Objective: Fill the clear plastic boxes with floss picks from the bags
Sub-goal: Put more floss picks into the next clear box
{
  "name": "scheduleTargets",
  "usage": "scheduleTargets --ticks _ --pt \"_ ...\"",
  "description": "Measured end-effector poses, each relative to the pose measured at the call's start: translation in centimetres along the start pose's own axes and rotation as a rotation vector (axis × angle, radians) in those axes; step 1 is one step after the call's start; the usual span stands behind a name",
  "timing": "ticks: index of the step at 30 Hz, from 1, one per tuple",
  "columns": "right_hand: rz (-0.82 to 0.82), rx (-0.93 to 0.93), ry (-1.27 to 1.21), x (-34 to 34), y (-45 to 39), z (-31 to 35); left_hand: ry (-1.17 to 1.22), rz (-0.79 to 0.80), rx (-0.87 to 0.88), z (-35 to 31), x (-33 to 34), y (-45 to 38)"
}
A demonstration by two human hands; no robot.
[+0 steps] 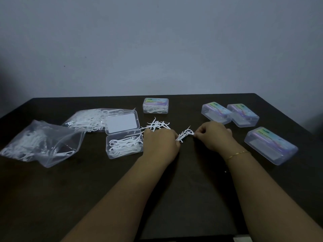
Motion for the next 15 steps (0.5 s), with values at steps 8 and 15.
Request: scheduleTargets --ticks 8,15 --pt "0.032 0.104 0.099 0.01 -0.30 -0.50 -0.041 -0.043 0.002 -0.06 -0.31 0.09" --pt "0.075 0.085 -0.026 0.49 0.04 -0.31 -0.070 -0.157 -0.014 0.02 -0.96 0.03"
Point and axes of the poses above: each hand's wrist, its own y-axis away from the middle knuckle, its own x-axis out of the palm, z = x × y, the point moved 4 cm from there along -y, towards the middle knuckle, and after that the axes turned 8 degrees about x, right-handed, at the moved point
